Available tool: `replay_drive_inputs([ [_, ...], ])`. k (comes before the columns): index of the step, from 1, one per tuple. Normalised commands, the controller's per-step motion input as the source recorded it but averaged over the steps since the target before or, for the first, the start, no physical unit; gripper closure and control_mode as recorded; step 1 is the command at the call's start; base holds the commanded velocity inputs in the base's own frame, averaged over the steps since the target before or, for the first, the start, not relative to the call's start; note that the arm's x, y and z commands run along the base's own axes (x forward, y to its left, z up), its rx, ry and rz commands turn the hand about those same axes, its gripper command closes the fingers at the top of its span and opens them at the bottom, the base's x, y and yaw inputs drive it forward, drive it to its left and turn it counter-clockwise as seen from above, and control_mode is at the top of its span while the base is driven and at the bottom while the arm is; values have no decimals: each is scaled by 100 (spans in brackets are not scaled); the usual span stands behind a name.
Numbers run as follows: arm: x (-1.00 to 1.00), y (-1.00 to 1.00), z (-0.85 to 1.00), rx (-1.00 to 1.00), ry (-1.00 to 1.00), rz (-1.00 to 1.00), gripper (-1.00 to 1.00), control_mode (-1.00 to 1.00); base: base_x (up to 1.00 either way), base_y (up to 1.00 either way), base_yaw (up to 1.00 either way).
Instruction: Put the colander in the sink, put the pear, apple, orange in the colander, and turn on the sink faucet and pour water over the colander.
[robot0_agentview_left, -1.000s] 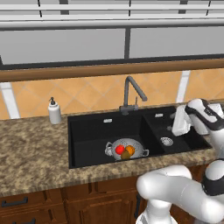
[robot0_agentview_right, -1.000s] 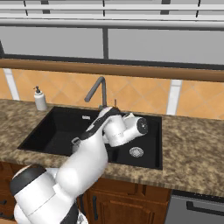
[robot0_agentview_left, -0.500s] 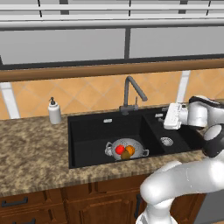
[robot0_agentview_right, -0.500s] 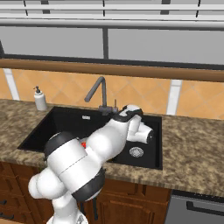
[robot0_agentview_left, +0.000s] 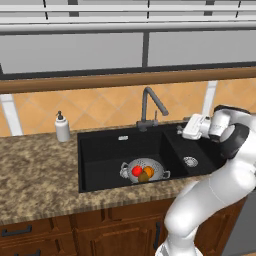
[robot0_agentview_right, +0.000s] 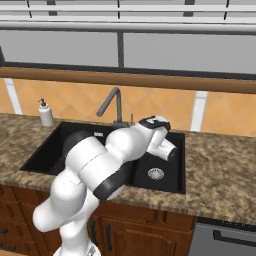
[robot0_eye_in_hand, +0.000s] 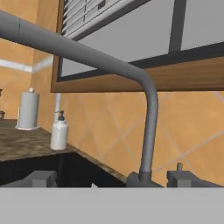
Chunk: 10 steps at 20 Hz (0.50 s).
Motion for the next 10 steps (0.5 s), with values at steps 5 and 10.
replay_drive_inputs([
  [5, 39, 3, 1, 2, 0, -6, -100, -100, 0, 0, 0],
  [10, 31, 11, 0, 2, 0, 0, -100, -100, 0, 0, 0],
])
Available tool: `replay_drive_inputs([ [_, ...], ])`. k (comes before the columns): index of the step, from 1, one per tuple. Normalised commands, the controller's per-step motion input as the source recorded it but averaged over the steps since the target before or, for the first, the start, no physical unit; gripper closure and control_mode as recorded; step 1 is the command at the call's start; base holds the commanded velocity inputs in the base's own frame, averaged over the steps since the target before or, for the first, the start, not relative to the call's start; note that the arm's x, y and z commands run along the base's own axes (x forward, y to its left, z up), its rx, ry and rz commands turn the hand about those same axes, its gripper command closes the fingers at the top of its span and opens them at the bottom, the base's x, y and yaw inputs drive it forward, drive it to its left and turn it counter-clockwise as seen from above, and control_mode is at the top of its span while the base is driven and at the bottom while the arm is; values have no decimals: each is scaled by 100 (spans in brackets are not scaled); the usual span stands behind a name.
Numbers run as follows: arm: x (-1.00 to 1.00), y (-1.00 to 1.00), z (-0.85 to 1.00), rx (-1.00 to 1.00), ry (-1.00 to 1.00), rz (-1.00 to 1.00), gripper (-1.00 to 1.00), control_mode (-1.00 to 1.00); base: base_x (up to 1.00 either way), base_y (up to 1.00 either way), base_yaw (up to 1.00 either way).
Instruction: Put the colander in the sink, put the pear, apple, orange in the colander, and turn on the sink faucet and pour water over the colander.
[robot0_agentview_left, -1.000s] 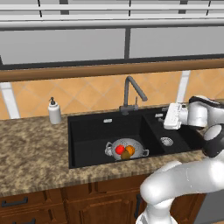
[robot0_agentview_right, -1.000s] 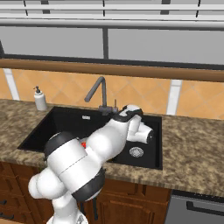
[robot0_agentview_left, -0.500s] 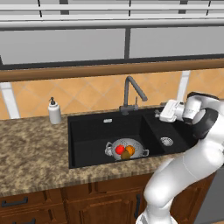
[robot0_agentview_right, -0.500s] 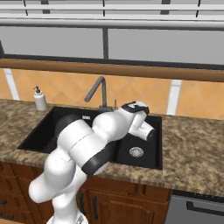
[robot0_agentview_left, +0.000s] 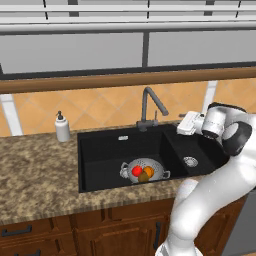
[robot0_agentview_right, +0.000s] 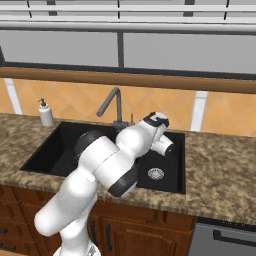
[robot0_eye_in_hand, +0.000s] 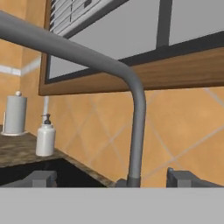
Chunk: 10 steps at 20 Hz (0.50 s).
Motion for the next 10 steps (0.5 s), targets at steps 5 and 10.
replay_drive_inputs([
  [5, 32, 20, 0, 1, 0, 0, -100, -100, 0, 0, 0],
  [10, 28, 29, 0, 0, 0, 0, -100, -100, 0, 0, 0],
])
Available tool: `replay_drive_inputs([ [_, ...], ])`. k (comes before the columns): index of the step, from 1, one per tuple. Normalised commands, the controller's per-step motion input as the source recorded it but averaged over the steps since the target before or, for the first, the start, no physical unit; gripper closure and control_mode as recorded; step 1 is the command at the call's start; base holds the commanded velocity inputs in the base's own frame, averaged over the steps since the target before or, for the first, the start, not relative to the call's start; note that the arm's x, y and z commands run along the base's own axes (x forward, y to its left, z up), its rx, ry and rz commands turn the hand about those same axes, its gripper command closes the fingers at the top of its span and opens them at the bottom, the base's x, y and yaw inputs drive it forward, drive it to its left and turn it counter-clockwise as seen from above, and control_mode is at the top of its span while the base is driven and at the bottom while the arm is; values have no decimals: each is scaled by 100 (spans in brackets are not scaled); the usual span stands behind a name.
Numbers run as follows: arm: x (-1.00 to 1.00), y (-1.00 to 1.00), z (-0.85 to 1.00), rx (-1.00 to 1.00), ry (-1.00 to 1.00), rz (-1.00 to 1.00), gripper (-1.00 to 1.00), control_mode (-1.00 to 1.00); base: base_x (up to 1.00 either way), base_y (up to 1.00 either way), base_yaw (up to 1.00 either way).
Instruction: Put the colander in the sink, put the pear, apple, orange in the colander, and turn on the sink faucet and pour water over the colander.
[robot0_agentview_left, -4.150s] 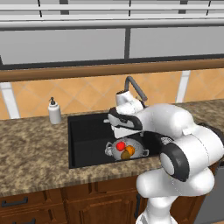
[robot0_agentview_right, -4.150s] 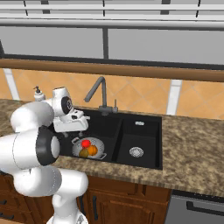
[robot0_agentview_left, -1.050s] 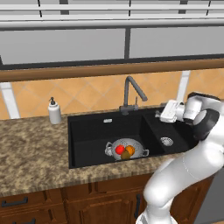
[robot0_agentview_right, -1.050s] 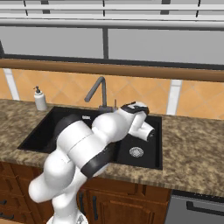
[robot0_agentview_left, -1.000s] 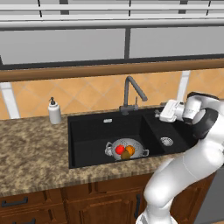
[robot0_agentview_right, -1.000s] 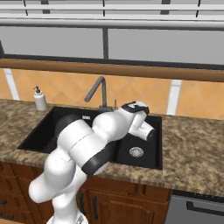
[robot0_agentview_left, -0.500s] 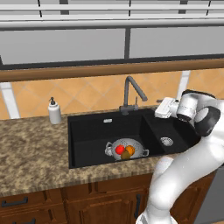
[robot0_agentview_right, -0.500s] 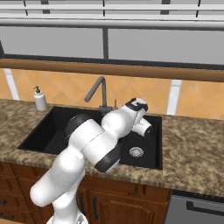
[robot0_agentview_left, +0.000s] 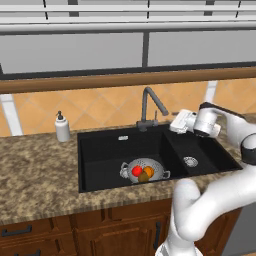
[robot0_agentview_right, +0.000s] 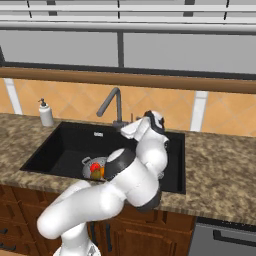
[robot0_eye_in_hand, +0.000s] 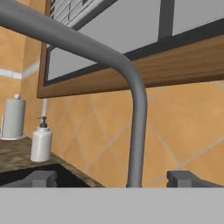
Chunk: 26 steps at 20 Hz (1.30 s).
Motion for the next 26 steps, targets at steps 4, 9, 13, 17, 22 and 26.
replay_drive_inputs([
  [4, 32, 11, 0, 0, 0, 0, -100, -100, 0, 0, 0],
  [9, 20, 16, 0, 0, 0, -3, -100, -100, 0, 0, 0],
  [13, 24, 6, 0, 0, 0, -5, -100, -100, 0, 0, 0],
  [17, 37, 1, 0, 0, 0, -4, -100, -100, 0, 0, 0],
  [22, 39, 1, 0, 0, 1, -2, -100, -100, 0, 0, 0],
  [26, 18, -1, -3, 0, 4, 0, -100, -100, 0, 0, 0],
])
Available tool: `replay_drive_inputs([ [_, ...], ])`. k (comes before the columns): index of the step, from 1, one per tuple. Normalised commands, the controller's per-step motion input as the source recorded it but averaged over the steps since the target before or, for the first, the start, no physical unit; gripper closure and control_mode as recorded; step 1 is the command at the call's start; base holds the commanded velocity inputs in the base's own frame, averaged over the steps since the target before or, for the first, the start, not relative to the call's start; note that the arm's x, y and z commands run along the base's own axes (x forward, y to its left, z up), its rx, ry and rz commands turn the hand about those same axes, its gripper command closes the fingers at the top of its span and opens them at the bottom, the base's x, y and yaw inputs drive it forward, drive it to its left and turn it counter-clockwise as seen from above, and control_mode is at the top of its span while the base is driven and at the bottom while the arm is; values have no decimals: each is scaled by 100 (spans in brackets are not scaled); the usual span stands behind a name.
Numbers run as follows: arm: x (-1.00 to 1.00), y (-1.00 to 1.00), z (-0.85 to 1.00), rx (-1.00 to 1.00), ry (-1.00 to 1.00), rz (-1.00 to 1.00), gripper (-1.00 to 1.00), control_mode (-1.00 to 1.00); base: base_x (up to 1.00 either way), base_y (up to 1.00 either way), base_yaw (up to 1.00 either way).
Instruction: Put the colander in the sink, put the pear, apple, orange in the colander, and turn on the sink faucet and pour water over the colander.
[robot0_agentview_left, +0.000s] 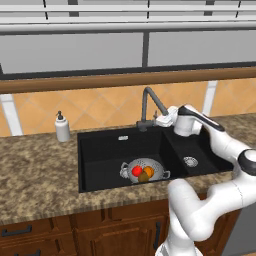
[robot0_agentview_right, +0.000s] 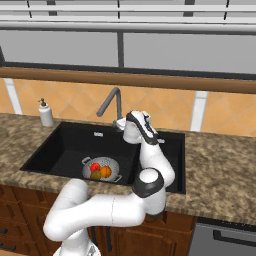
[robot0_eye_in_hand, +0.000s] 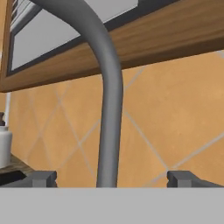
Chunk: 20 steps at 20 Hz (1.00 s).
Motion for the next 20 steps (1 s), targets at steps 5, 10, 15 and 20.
replay_drive_inputs([
  [5, 14, -13, -6, 0, 4, 0, -100, -100, 0, 0, 0],
  [10, 20, -11, -4, 0, 1, 0, -100, -100, 0, 0, 0],
  [15, 19, -1, -16, 0, 0, 0, -100, -100, 0, 0, 0],
  [20, 28, 0, -21, 0, 0, 0, -100, -100, 0, 0, 0],
])
